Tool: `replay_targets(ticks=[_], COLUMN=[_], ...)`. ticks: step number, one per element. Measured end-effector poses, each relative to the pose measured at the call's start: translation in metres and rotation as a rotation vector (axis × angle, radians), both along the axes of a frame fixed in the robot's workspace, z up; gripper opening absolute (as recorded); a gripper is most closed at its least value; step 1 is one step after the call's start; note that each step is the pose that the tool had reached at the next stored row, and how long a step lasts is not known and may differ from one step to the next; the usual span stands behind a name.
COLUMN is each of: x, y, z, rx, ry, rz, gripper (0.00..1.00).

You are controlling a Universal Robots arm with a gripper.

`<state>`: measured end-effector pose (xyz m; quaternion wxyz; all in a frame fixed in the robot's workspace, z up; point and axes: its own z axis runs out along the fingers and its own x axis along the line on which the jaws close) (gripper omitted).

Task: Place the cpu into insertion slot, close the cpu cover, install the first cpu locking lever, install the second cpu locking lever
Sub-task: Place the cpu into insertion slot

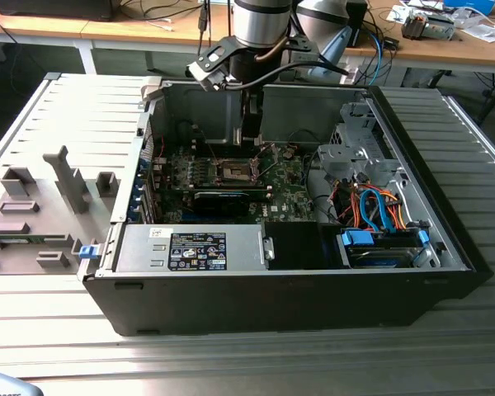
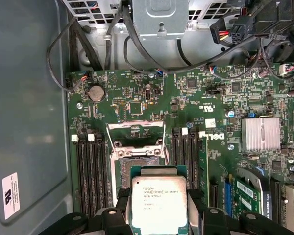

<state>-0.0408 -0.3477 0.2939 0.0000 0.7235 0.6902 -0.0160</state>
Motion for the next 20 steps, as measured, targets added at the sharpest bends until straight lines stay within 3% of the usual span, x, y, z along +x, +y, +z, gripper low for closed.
replay_targets(ticks=[20], x=[0.0000], y=[0.0000], z=[-0.0041], rx=[0.0001], ry=[0.0000], rz=[0.000], gripper=[0.55])
